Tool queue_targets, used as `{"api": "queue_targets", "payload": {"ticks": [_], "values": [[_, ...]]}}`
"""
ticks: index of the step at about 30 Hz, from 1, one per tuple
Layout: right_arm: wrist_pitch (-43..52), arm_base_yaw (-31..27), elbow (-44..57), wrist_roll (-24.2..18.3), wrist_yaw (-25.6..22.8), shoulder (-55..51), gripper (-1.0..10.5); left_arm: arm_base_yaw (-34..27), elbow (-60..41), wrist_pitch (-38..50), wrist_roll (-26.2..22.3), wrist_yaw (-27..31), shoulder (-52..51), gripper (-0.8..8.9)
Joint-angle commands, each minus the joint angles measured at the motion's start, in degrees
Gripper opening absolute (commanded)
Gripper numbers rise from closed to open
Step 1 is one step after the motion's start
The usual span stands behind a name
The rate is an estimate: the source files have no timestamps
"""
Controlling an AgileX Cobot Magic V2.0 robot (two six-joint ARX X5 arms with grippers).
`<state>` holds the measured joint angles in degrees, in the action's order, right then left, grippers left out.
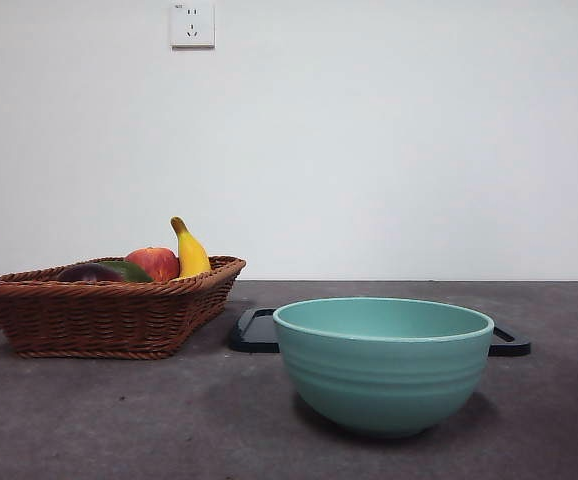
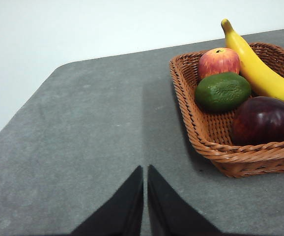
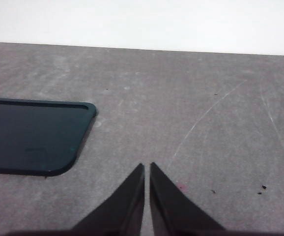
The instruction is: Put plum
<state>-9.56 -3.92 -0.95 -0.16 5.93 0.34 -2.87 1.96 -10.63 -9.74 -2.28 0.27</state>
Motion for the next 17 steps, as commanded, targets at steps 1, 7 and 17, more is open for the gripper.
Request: {"api": "queue_targets", "payload": {"ticks": [1, 7, 17], "values": [[-0.3, -0.1, 0.3, 0.2, 0.0, -0.1, 0.1, -0.1, -0.9, -0.9, 0.4, 0.0, -0.1, 0.12], [0.5, -0.1, 0.3, 0.2, 0.0, -0.1, 0.1, -0.1, -0.9, -0.9, 0.4, 0.0, -0.1, 0.12], [0.5, -0.1, 0.3, 0.2, 0.0, -0.1, 0.1, -0.1, -0.9, -0.9, 0.4, 0.0, -0.1, 0.12]]}}
